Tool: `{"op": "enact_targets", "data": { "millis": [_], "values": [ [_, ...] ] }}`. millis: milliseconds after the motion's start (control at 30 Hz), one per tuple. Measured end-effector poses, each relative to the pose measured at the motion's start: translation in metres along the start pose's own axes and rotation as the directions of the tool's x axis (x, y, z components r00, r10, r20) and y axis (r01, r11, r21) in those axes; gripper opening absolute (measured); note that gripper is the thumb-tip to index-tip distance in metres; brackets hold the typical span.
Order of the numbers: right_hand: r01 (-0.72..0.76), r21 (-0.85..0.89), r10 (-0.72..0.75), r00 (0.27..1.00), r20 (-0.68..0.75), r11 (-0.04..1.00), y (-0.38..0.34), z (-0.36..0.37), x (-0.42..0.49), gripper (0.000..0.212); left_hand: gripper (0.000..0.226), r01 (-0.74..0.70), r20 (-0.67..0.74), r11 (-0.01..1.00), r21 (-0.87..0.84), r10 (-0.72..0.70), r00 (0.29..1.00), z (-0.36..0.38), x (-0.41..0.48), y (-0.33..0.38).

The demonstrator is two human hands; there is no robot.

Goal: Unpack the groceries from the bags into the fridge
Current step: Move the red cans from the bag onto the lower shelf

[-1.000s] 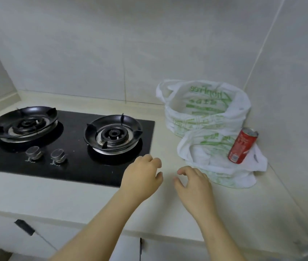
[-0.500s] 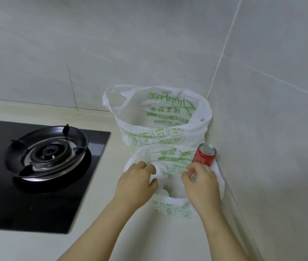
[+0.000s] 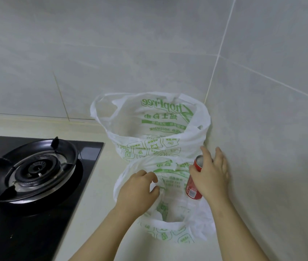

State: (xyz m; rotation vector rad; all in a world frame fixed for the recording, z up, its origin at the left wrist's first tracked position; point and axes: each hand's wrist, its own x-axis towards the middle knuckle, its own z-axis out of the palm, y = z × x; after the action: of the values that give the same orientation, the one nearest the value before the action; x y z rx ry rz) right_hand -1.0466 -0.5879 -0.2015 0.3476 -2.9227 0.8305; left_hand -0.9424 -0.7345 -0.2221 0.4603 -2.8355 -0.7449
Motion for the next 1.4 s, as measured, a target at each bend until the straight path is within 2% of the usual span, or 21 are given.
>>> {"op": "enact_targets", "data": {
  "millis": [100,167,300,467,700,800,867,900,1000,1067,1133,1167,1233,1400],
  "values": [
    [-0.001,-0.036,0.005,0.995,0.100,0.999,0.006,0.005,0.008,0.061,0.027,0.017,0.008,0.999,-0.035,-0.017,1.000,0.000,0.006,-0.001],
    [0.020,-0.022,-0.019,0.999,0.049,1.000,0.010,0.008,0.010,0.051,0.025,0.043,-0.011,0.997,-0.057,-0.044,0.999,-0.001,0.010,-0.004],
    [0.016,0.167,-0.015,1.000,-0.005,0.986,0.014,0.008,0.011,0.032,0.023,0.077,-0.035,0.993,-0.090,-0.080,0.996,0.001,0.021,-0.008],
    [0.028,0.236,-0.039,0.998,0.042,0.971,0.011,0.016,0.014,0.033,0.022,0.076,-0.027,0.990,-0.123,-0.080,0.996,0.003,0.028,-0.002],
    [0.168,0.164,-0.178,0.983,0.044,0.972,0.004,0.018,0.004,0.033,0.016,0.102,-0.018,0.975,-0.200,-0.107,0.994,0.001,0.025,-0.006],
    [0.172,0.312,-0.173,0.985,-0.022,0.935,-0.005,0.010,0.001,0.037,0.006,0.154,-0.004,0.934,-0.322,-0.164,0.986,-0.002,0.023,-0.009],
    [0.148,0.504,-0.120,0.989,-0.087,0.851,-0.016,-0.003,0.002,0.040,0.004,0.222,-0.010,0.850,-0.478,-0.259,0.966,-0.004,0.023,-0.009],
    [0.119,0.620,-0.078,0.993,-0.093,0.775,-0.022,-0.011,0.002,0.041,0.004,0.251,-0.006,0.774,-0.582,-0.313,0.950,-0.006,0.022,-0.007],
    [-0.017,0.918,0.033,0.999,0.005,0.397,-0.037,-0.028,-0.002,0.040,0.020,0.288,0.115,0.441,-0.850,-0.378,0.919,-0.017,0.020,0.003],
    [-0.084,0.975,0.052,0.996,0.075,0.207,-0.046,-0.030,-0.010,0.036,0.033,0.303,0.206,0.260,-0.917,-0.340,0.918,-0.026,0.017,0.012],
    [-0.136,0.986,0.066,0.989,0.130,0.097,-0.052,-0.027,-0.018,0.031,0.036,0.284,0.229,0.140,-0.949,-0.318,0.920,-0.036,0.014,0.018],
    [-0.158,0.986,0.080,0.985,0.153,0.058,-0.056,-0.025,-0.022,0.028,0.033,0.265,0.217,0.104,-0.959,-0.335,0.917,-0.040,0.013,0.019],
    [-0.199,0.980,0.095,0.976,0.196,0.026,-0.062,-0.022,-0.028,0.023,0.025,0.232,0.170,0.114,-0.966,-0.398,0.902,-0.047,0.009,0.019],
    [-0.271,0.955,0.120,0.959,0.257,0.121,-0.072,-0.016,-0.040,0.010,0.019,0.226,0.087,0.223,-0.948,-0.502,0.860,-0.051,-0.004,0.010]
  ]
}}
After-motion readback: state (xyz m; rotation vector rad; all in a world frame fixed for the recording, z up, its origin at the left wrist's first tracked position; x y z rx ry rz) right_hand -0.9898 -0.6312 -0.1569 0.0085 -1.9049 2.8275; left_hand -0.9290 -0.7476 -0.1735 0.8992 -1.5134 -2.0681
